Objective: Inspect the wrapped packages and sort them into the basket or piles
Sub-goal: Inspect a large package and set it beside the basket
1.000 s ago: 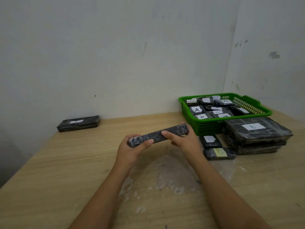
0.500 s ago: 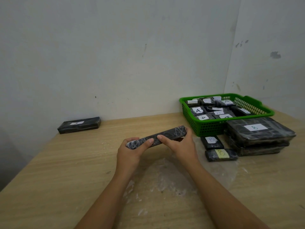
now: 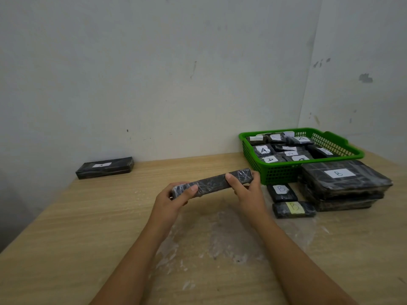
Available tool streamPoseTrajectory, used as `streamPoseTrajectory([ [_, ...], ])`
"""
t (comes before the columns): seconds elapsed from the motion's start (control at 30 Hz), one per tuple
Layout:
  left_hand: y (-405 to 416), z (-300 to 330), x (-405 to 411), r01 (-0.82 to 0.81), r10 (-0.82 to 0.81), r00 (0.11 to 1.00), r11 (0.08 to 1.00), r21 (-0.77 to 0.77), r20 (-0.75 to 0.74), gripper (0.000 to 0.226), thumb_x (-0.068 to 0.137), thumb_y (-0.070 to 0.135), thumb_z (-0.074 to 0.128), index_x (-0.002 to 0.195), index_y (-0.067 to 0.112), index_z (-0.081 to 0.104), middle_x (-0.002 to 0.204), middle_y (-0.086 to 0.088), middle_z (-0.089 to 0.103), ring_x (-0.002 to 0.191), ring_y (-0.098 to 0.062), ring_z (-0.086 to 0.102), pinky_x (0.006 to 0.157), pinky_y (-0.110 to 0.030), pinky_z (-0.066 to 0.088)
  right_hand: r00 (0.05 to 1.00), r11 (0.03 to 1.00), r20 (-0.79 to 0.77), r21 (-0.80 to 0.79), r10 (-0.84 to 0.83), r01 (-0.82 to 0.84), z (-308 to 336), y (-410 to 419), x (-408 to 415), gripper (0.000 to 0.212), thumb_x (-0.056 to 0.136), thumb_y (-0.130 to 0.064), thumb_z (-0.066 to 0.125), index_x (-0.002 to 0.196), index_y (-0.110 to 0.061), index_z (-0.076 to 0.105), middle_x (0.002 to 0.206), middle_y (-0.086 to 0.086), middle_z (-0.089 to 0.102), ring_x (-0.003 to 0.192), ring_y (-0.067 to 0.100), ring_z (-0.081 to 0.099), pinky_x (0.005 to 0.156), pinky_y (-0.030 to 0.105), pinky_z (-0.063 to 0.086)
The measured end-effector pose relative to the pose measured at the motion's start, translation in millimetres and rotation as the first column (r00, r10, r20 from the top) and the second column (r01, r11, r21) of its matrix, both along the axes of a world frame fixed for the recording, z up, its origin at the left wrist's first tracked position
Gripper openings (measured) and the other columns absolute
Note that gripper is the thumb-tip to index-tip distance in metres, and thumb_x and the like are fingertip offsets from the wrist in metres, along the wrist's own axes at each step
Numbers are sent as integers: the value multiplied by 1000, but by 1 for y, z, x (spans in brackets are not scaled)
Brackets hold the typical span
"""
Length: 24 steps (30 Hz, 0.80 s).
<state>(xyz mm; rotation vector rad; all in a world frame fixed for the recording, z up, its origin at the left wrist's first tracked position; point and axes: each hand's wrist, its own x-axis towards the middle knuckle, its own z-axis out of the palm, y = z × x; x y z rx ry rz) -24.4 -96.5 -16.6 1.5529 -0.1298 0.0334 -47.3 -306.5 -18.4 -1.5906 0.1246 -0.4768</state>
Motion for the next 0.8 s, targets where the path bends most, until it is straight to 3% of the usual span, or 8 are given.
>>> streamPoseTrajectory([
  [0.07,1,3,-1,29,-30,999,998,-58,-19,50,67,41,82,107,11,77,108,-10,77,105,-23,72,92,-34,57,1000,999,13,24,26,-26,-1,-1,1,54,88,-55,71,125,-31,39,117,-11,60,104,-1,57,83,22,48],
  [0.17,2,5,-1,54,-56,998,995,-87,-22,49,67,38,82,107,10,77,106,-8,77,104,-21,72,88,-31,56,997,993,30,93,73,-76,-4,-3,5,45,85,-62,62,113,-34,42,118,0,64,110,21,65,89,41,57],
  [0.3,4,4,2,89,-93,995,990,-114,-28,52,70,37,80,114,10,75,113,-9,76,108,-21,71,92,-32,56,996,989,65,129,60,-68,-3,-6,8,38,87,-53,65,110,-29,46,117,11,64,103,27,67,78,37,55],
  [0.4,6,4,3,141,-149,988,976,-168,-32,44,79,32,78,114,7,73,113,-11,74,106,-21,70,97,-36,55,998,985,58,168,28,-37,-3,-10,8,26,99,-42,63,111,-26,47,112,9,63,99,25,66,76,38,56],
  [0.53,8,4,4,123,-137,990,965,-232,-44,37,79,28,80,106,4,73,105,-12,72,100,-22,69,95,-37,56,999,992,41,123,15,-20,-2,-12,9,33,101,-45,57,119,-20,45,111,4,63,100,23,67,78,38,58],
  [0.63,11,5,6,118,-130,991,966,-231,-38,38,80,28,84,110,6,75,106,-10,75,101,-21,70,95,-38,56,999,984,45,179,16,-24,-2,-11,14,19,106,-42,49,106,-23,48,102,8,60,95,27,66,71,37,55],
  [0.8,12,4,6,150,-156,988,970,-193,-15,44,79,33,75,112,3,73,111,-14,73,104,-23,69,95,-36,58,999,967,41,254,7,-17,-2,-14,17,17,105,-34,53,100,-18,51,93,10,60,89,28,64,69,40,57],
])
